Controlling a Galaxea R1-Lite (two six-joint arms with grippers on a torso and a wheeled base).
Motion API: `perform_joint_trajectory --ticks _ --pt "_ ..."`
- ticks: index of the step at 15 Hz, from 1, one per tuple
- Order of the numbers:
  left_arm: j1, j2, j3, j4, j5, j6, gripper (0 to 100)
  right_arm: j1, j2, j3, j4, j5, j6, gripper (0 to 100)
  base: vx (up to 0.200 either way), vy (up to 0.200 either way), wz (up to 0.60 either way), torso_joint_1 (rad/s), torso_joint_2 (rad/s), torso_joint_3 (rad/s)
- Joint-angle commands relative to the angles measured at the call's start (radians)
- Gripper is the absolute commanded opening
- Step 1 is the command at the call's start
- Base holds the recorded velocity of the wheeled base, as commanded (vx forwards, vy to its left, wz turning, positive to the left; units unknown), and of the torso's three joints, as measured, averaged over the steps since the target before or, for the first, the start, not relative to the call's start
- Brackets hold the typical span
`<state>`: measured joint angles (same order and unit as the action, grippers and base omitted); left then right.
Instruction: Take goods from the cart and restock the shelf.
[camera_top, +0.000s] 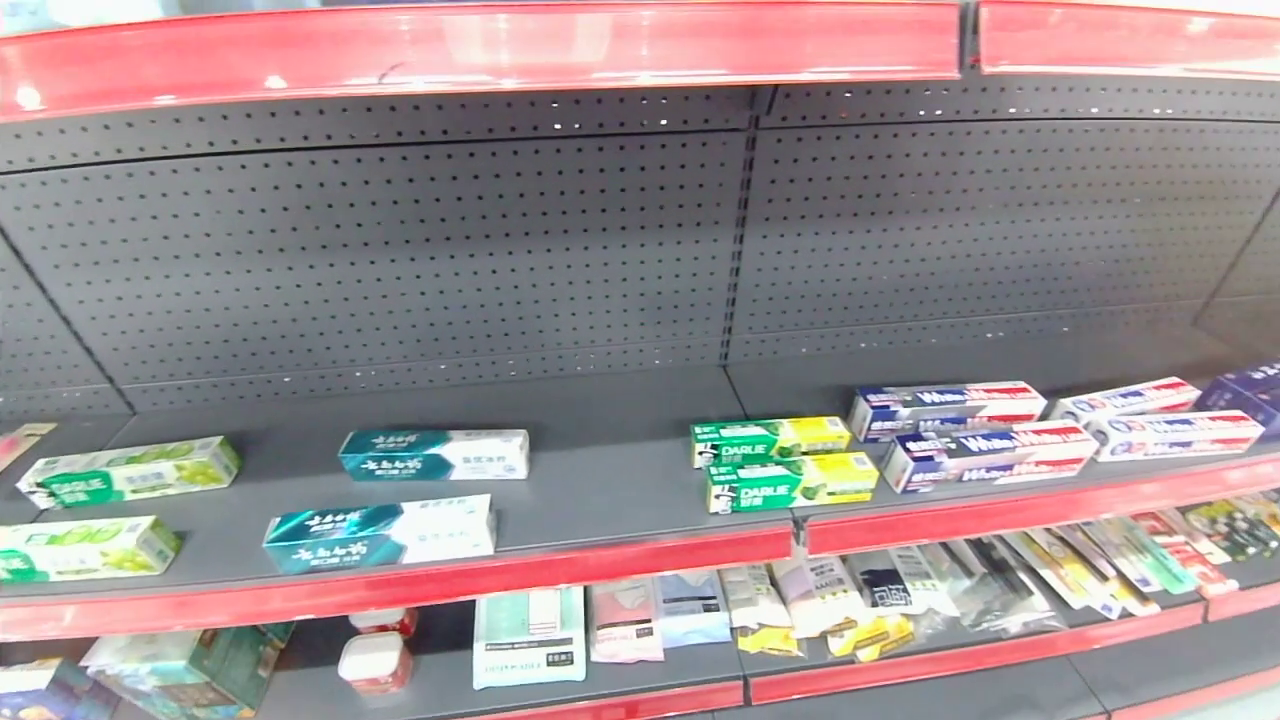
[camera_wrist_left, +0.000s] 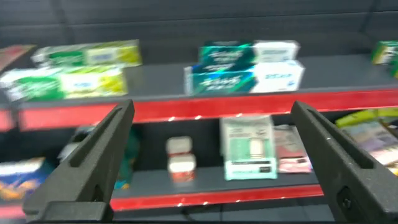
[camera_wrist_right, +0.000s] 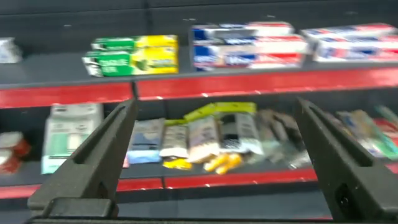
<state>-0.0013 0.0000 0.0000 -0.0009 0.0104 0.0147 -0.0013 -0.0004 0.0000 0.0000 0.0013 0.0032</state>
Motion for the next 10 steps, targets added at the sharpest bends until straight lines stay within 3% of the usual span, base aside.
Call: perform_joint_trajectory --ticks 1,6,7,8,9,10 --pt "0.0 0.002 0.0 -0.001 0.0 0.001 100 0.0 0.0 0.0 0.0 0.0 0.001 100 0.0 0.0 0.0 0.0 0.0 0.0" --pt "0.0 0.008 0.0 -0.001 -0.024 -0.001 100 0.0 0.0 0.0 0.0 0.002 0.001 100 0.0 0.0 0.0 0.0 0.0 0.0" --pt "-0.006 0.04 -0.081 -0.002 -0.05 -0.019 100 0.0 0.0 0.0 0.0 0.002 0.001 100 0.0 0.0 0.0 0.0 0.0 0.0" --pt "-0.026 0.331 -0.331 -0.01 -0.046 -0.116 100 0.0 0.0 0.0 0.0 0.002 0.001 100 0.0 0.0 0.0 0.0 0.0 0.0" --pt "-0.025 0.446 -0.431 -0.034 -0.035 -0.177 100 0.0 0.0 0.0 0.0 0.002 0.001 100 0.0 0.0 0.0 0.0 0.0 0.0" --pt "0.021 0.6 -0.518 -0.053 0.062 -0.183 100 0.0 0.002 0.0 0.0 0.002 0.001 100 0.0 0.0 0.0 0.0 0.0 0.0"
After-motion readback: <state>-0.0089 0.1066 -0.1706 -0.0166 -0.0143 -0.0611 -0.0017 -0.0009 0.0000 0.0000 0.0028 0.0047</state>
